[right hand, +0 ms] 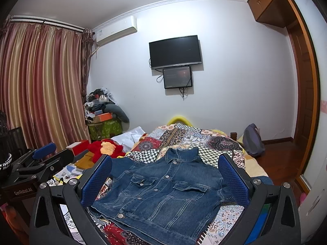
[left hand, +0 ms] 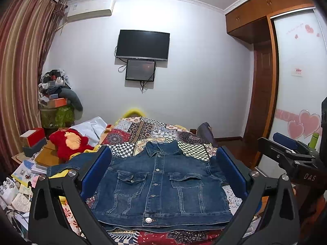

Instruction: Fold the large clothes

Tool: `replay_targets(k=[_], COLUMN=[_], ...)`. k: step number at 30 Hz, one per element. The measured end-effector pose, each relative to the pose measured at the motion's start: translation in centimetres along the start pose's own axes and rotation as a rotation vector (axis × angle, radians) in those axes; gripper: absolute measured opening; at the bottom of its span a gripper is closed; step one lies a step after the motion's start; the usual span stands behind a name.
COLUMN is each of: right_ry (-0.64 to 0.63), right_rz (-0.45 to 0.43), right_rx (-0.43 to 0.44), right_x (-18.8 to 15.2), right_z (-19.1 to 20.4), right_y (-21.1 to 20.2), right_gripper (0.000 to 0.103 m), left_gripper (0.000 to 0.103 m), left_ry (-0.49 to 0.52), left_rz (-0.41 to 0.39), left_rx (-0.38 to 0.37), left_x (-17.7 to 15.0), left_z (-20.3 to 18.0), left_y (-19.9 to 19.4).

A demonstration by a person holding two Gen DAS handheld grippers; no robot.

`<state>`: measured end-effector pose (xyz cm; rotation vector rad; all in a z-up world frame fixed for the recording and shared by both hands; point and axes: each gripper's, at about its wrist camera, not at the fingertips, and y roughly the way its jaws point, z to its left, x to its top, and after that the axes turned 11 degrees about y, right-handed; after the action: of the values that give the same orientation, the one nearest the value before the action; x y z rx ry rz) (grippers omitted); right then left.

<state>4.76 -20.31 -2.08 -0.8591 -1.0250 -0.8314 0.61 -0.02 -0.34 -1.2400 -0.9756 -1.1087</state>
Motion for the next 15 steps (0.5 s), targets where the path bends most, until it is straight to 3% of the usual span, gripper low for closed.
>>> replay_targets(k=[15], right_ry=[0.001], right_rz=[-0.001], right_rx=[0.002], right_x=[0.19], right_z=[-0.16], right_y=[-0.06], right_gripper=[0.103], left_gripper=[0.103], left_ry=[-0.003], left_rz=[-0.003], left_rx=[-0.009], left_x=[-0.09], left_z=[-0.13], left_y=[0.01])
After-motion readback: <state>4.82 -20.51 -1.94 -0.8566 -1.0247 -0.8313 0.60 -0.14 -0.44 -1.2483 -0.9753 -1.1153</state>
